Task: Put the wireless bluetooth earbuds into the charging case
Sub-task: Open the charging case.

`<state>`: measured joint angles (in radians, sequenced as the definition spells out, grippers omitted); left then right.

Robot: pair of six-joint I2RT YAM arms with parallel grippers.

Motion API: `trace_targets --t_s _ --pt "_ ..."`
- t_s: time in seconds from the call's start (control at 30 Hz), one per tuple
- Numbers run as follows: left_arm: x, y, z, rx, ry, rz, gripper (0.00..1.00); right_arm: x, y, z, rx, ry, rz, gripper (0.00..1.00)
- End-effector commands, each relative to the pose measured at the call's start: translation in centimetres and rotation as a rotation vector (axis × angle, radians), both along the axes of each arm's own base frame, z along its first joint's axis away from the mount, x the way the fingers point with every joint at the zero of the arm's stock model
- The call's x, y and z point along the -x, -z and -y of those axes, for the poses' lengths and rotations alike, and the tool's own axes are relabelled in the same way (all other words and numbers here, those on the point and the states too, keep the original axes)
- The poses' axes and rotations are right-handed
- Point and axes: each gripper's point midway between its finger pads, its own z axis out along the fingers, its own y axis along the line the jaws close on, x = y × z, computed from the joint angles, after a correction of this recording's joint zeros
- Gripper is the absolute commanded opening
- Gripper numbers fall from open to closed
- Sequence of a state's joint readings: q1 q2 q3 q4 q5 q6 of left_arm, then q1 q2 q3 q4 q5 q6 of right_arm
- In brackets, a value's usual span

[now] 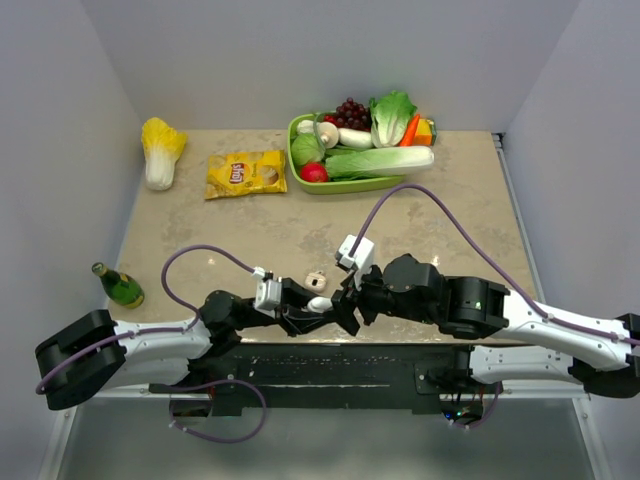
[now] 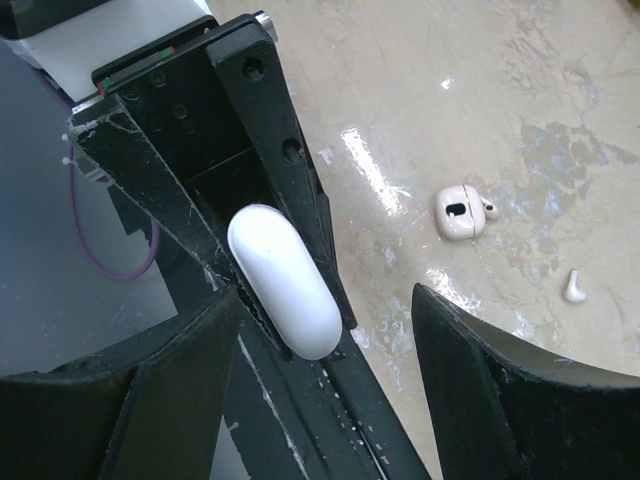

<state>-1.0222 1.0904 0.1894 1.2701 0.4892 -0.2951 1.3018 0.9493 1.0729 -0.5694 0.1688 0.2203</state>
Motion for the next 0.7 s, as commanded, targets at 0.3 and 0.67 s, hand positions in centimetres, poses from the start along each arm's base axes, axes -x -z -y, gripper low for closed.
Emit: trace_targets --t_s 0.3,0.67 --pt "2.0 -4.6 -1.4 0.173 0.053 0.188 0.00 -1.6 -1.0 0.8 -0.023 0.112 0.028 0.72" --pt "2.7 -4.6 -2.1 0.189 0.066 0.214 0.00 -2.1 -1.3 1.2 -0.027 0.160 0.026 0.72"
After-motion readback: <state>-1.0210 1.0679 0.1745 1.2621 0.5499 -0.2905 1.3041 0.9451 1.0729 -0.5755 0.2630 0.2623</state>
